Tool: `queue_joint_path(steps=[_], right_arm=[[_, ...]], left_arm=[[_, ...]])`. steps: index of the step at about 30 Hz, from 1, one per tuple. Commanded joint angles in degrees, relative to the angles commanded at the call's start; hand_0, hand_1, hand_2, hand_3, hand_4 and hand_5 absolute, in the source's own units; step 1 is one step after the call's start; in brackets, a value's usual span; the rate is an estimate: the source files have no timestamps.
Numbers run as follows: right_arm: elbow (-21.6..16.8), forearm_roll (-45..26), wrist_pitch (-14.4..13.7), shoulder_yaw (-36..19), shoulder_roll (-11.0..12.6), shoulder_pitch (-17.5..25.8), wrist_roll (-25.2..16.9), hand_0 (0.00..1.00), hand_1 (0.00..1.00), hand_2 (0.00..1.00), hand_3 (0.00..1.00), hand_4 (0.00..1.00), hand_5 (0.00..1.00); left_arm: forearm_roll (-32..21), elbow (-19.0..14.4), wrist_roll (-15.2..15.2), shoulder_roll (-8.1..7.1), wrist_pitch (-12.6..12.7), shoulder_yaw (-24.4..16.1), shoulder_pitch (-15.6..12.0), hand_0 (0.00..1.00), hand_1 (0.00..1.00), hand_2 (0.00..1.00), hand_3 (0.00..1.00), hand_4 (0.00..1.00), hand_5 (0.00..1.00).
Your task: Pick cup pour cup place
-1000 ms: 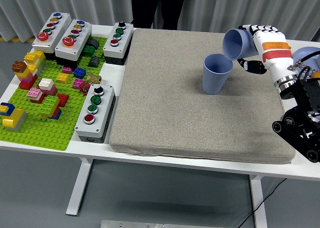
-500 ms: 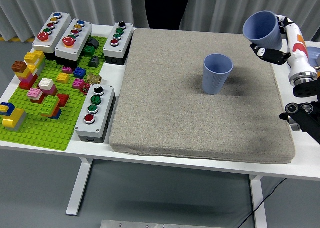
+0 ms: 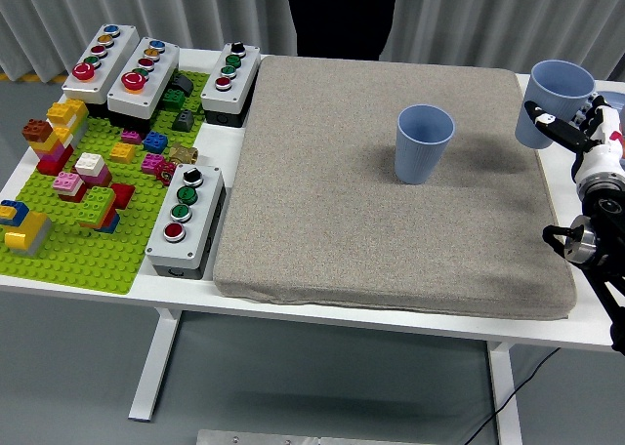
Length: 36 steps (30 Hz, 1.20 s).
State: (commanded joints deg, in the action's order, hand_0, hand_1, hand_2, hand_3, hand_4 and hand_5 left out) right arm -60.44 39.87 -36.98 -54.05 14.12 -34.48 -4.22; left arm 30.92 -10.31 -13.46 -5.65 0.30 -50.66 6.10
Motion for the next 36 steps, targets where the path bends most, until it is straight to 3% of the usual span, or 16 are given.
queue_joint_path(steps=[7,14,20,36], right_arm=[[-1.3,2.5,0.0,1.5,-0.8,2.2,-1.9,0.814,0.635,0.534,0.558,0.634,0.059],[0.0,1.0,0.0,3.7,-2.3,4.5,-6.1,0.817,0.636,0.534,0.557,0.632,0.059],[0.5,0.5,0.0,4.5,-2.9,5.7,-7.3,0.819,0.635,0.534,0.556,0.63,0.059],[2.6,-3.4,0.0,6.3,-3.4,6.1,-13.8,0.814,0.636,0.531,0.553,0.629,0.06]], left_arm=[[0.2,0.0,0.0,0.11,0.0,-0.1,0.1,0.758,0.809,0.848,0.763,0.515,0.944],[0.9,0.0,-0.2,0.5,0.0,-0.7,0.1,0.758,0.808,0.848,0.764,0.515,0.945],[0.7,0.0,-0.3,0.71,0.0,-0.3,0.2,0.758,0.808,0.847,0.764,0.515,0.945],[0.3,0.0,-0.3,0.74,-0.1,0.3,0.2,0.758,0.808,0.847,0.763,0.515,0.947]])
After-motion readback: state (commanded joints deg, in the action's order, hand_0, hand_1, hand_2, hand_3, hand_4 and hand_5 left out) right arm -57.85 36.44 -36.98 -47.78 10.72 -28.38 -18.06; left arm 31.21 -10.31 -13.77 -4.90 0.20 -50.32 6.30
